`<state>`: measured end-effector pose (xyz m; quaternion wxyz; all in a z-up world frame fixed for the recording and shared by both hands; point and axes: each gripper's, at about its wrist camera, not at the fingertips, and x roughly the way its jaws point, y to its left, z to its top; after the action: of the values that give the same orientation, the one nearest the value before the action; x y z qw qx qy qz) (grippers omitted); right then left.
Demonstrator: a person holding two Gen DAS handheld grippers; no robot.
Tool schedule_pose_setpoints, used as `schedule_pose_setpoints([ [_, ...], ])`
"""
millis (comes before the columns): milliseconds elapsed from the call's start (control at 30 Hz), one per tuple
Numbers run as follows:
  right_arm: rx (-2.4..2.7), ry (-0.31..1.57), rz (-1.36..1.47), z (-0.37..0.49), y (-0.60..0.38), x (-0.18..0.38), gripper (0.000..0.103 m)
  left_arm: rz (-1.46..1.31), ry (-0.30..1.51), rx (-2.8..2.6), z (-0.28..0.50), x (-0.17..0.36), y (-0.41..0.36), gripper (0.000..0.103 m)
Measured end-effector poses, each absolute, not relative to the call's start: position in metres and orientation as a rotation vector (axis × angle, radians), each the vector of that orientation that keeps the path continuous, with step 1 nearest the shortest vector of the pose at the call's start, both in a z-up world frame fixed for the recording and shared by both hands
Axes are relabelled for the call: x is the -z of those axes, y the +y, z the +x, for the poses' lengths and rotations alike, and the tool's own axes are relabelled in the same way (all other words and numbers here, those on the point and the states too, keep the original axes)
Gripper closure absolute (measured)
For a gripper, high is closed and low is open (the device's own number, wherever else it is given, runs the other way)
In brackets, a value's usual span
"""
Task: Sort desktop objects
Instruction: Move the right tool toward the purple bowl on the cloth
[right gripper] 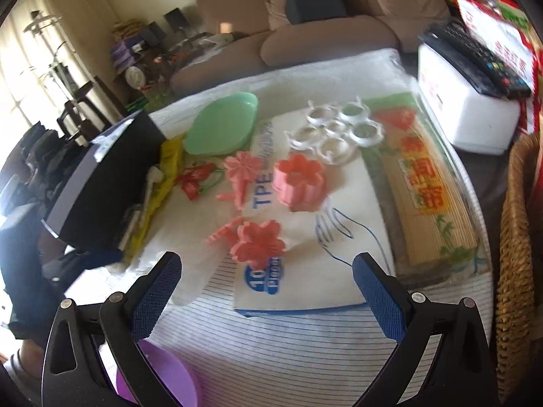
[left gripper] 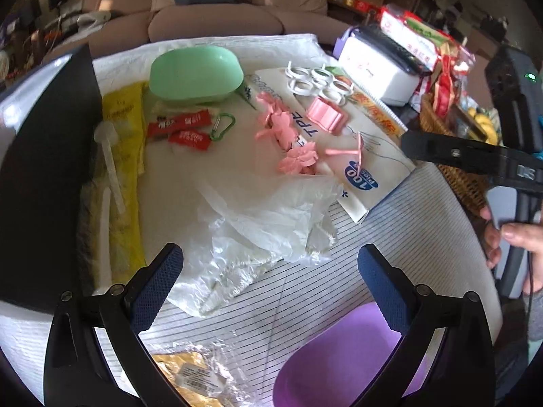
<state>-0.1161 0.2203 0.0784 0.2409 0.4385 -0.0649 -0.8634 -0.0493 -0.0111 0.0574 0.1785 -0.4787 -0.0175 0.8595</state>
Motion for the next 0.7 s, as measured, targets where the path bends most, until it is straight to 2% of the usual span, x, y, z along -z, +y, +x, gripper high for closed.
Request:
schedule_pose_setpoints([
  [300,2.231,-0.233,1.055,-0.109,0.174,-0.115,0.001,-1.176,-0.263,-2.532,-0.038,-0.119,-0.061,0.000],
  [367,2.207,-0.254,1.053,-0.109,0.166,-0.116,0.005,-1.136,-0.247,-2.576,-0.035,-0.134,-0.074,0.000],
  [433,2.190,-0.262,1.066,-0.110,0.157,-0.112,0.022,-1.127,-0.223,-2.639,-0.035,-0.141,-0.087,0.000],
  [700,2.204,-0.196,1.120,-0.106,0.133,-0.097,0.024,-1.223,-0.277,-2.680,-0.046,-0.129,-0.117,0.000],
])
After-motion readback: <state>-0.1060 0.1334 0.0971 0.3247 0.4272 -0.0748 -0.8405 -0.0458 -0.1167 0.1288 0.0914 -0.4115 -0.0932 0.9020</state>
